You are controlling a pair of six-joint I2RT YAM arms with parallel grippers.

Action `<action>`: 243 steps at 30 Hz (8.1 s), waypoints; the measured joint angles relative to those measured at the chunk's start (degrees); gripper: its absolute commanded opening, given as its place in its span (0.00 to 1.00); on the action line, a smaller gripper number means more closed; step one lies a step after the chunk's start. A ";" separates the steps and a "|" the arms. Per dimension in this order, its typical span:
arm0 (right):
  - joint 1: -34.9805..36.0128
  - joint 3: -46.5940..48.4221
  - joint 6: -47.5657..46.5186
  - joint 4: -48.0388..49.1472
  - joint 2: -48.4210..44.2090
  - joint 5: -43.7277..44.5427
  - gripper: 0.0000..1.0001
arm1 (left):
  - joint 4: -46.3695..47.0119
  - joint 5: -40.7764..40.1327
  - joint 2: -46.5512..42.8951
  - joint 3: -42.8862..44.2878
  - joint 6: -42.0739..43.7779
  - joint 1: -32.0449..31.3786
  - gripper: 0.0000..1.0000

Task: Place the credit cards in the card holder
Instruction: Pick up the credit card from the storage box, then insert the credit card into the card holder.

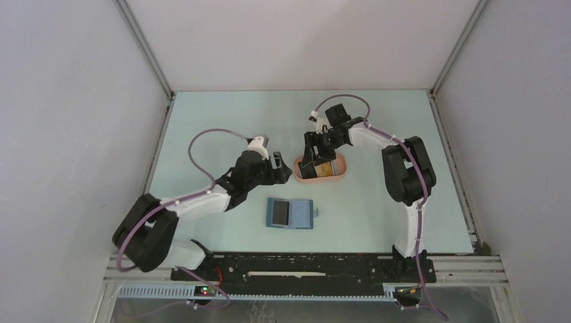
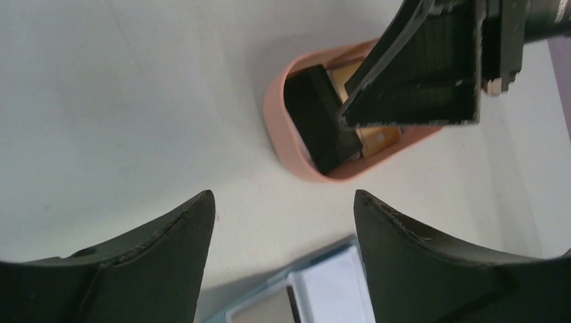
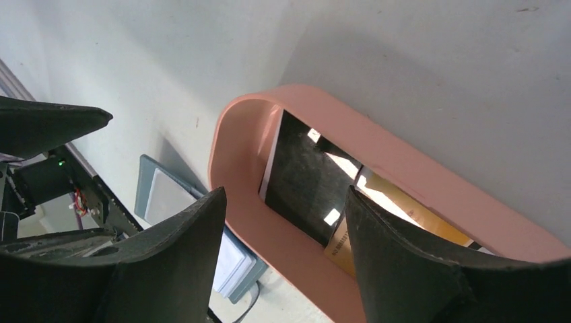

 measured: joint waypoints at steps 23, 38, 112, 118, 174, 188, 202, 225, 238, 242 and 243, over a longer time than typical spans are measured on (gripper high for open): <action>1.79 2.51 1.11 -0.98 3.23 3.63 0.71 | 3.26 8.37 21.16 11.80 -1.86 0.09 0.38; 0.02 -0.57 4.00 4.85 3.17 -3.85 0.70 | 2.80 9.66 21.62 12.07 -3.56 0.48 0.29; -6.19 -3.30 7.82 1.01 2.97 -17.05 0.20 | 1.57 11.80 23.56 14.71 -4.42 0.57 0.32; -6.36 -3.30 7.85 0.59 2.97 -16.94 0.11 | 1.51 11.80 23.47 14.71 -4.42 0.57 0.32; -10.60 -6.93 -6.21 -4.90 -13.77 -7.30 0.00 | 3.98 13.46 3.69 8.33 -2.86 0.94 0.62; -9.25 -18.62 -13.18 -1.84 -28.85 -35.98 0.00 | 26.60 20.46 -19.17 -13.31 -9.46 -0.02 0.73; -2.86 -18.75 -12.52 1.90 -30.86 -45.53 0.00 | 43.67 21.16 -15.06 -16.37 -16.68 -4.52 0.57; -0.70 -18.75 -13.62 1.62 -30.80 -45.11 0.46 | 52.02 24.06 -8.90 -16.26 -20.94 -5.44 0.00; -3.72 -20.48 -33.88 -6.80 -39.76 -29.88 0.50 | 30.91 28.11 -21.44 -21.44 -16.57 0.96 0.00; 4.90 -26.77 -43.58 -5.92 -45.11 -22.32 0.42 | 14.38 27.93 -26.93 -21.31 -10.99 1.81 0.00; 8.20 -28.52 -45.90 -5.53 -45.27 -19.56 0.40 | 11.67 27.87 -27.28 -21.31 -10.01 2.19 0.00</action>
